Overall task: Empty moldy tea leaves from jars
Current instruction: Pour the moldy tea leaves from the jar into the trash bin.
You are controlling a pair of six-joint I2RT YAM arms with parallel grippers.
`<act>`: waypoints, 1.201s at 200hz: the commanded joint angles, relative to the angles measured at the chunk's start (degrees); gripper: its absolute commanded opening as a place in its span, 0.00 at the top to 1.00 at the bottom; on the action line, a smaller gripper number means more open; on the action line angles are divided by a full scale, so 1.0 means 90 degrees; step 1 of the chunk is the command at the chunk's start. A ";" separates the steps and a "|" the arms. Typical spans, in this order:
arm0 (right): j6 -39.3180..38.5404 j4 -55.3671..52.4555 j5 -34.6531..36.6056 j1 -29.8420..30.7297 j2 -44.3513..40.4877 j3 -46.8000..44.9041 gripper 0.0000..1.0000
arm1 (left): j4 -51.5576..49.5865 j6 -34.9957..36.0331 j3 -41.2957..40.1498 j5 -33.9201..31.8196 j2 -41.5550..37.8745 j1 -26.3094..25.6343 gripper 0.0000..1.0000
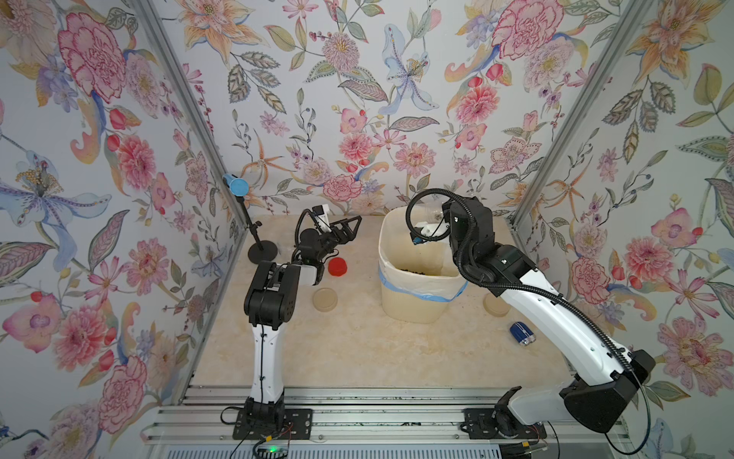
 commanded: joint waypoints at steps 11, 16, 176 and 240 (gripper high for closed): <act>0.0062 -0.0381 0.0110 -0.0037 -0.0086 -0.0876 0.45 | 0.0423 -0.0165 0.0014 0.0169 0.0104 0.0093 0.00; 0.0059 -0.0305 0.0083 -0.0044 -0.0073 -0.0792 0.45 | 0.0431 -0.0165 -0.0009 0.0162 0.0094 0.0108 0.00; 0.0650 -0.0969 -0.0008 -0.0320 0.0176 -0.0421 0.46 | 0.1001 -0.0648 -0.0072 0.0239 0.0216 0.0233 0.00; 0.0272 0.0065 -0.0216 -0.0175 -0.0027 -0.0512 0.43 | 0.1332 -0.0931 -0.0121 0.0259 0.0307 0.0300 0.00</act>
